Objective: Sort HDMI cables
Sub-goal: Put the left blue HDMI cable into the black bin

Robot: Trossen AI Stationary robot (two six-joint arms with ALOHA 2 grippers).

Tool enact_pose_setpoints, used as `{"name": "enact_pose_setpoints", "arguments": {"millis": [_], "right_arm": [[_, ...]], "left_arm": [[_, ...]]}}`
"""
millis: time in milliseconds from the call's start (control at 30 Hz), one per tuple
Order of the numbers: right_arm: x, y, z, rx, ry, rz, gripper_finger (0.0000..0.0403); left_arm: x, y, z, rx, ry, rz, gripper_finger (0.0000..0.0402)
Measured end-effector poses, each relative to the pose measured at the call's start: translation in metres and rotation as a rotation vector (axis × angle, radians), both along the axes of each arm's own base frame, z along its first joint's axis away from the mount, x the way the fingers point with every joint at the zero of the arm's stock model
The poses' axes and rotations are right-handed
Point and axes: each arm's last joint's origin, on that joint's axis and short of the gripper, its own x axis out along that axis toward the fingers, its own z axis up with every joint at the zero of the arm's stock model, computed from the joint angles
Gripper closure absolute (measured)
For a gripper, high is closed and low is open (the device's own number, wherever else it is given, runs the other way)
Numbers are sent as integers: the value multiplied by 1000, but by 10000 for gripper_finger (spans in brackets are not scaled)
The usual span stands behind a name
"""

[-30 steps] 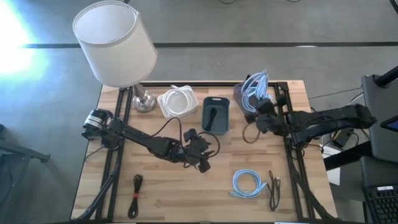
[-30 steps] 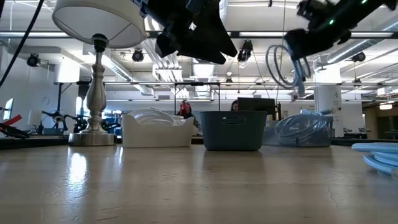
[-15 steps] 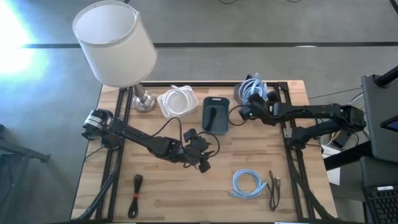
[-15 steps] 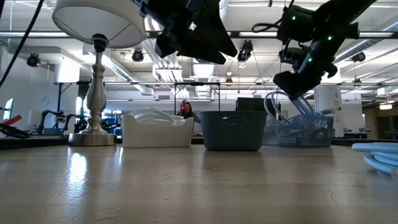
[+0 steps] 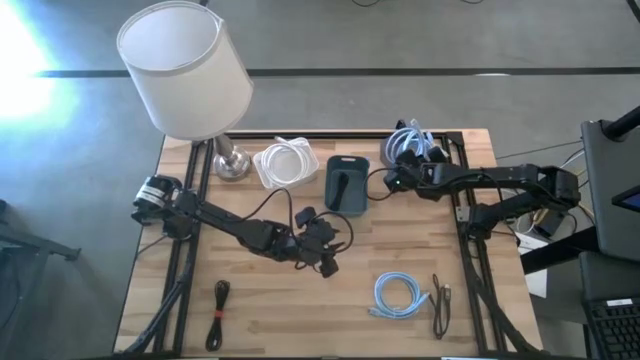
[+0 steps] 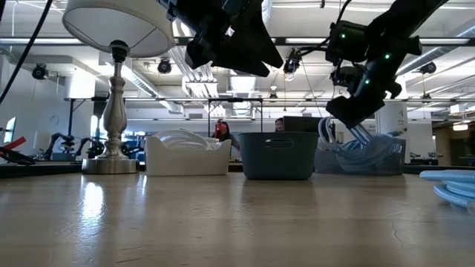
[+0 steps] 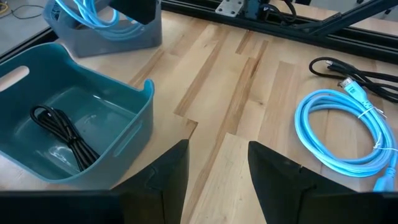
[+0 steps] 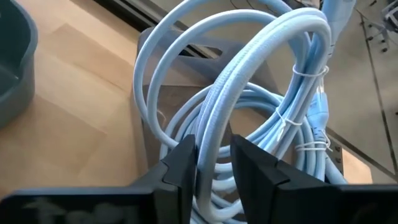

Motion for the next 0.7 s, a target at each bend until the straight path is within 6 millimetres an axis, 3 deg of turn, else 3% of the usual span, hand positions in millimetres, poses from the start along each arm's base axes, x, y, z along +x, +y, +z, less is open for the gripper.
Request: {"name": "enact_pose_setpoints", "arguments": {"millis": [267, 467, 700], "right_arm": [[-2, 1, 4, -19, 26, 27, 290], [-4, 0, 8, -160, 71, -37, 298], [-2, 4, 7, -155, 76, -13, 303]], "left_arm": [[0, 0, 0, 1, 2, 0, 234], [0, 0, 0, 15, 8, -8, 234], [0, 0, 0, 23, 10, -13, 234]]}}
